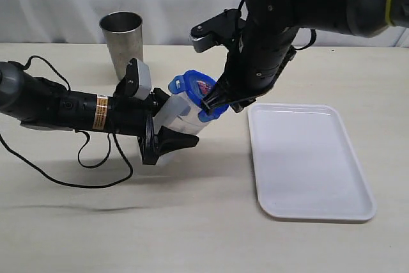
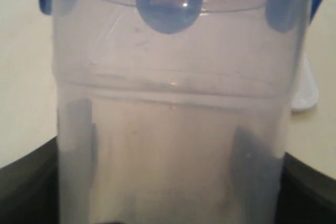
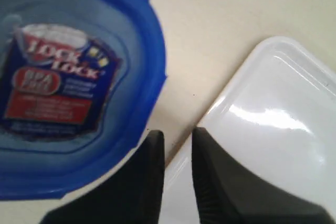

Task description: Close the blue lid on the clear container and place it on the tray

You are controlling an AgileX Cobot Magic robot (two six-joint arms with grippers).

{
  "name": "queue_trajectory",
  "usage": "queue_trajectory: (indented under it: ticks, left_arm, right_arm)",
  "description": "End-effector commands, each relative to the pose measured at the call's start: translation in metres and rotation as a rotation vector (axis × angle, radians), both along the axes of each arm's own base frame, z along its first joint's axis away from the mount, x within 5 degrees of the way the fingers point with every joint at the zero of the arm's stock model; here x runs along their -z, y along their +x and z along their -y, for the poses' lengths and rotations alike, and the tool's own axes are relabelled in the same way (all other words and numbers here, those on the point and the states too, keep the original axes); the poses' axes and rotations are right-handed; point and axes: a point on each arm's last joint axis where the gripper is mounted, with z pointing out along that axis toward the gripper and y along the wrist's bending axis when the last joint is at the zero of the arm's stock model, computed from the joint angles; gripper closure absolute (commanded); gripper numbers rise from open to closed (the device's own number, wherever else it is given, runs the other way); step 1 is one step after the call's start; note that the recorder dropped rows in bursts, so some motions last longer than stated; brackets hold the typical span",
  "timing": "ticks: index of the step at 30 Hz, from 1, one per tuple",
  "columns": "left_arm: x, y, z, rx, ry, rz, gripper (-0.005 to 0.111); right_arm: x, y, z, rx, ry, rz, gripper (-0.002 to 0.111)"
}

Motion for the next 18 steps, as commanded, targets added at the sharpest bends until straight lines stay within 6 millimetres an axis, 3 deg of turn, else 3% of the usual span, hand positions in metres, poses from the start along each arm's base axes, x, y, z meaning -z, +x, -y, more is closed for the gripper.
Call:
queue_trajectory:
  ticks: [1, 6, 9, 11, 16, 18]
  left_arm:
    - [-0.008, 0.004, 0.001, -0.025, -0.015, 0.011, 0.107]
    - [-0.005, 0.004, 0.0, -0.033, 0.014, 0.004, 0.107]
    - [-0.004, 0.004, -0.001, -0.032, 0.032, -0.002, 0.107]
    - [-0.003, 0.003, -0.001, -0.031, 0.037, -0.005, 0.107]
    - [-0.003, 0.002, -0.001, -0.022, 0.039, -0.02, 0.107]
    - [-0.003, 0.002, -0.001, -0.025, 0.038, -0.026, 0.107]
  right_arm:
    - [-0.025, 0.011, 0.018, 0.051, 0.17, 0.001, 0.078]
    - [-0.069, 0.004, 0.017, 0.02, 0.393, 0.062, 0.077]
    - [-0.088, -0.009, 0.003, -0.04, 0.494, 0.086, 0.077]
    - [-0.086, -0.017, -0.009, -0.07, 0.492, 0.062, 0.077]
    - [-0.06, -0.021, -0.032, -0.044, 0.353, 0.035, 0.076]
    - [-0.052, -0.018, -0.035, -0.024, 0.314, 0.052, 0.07]
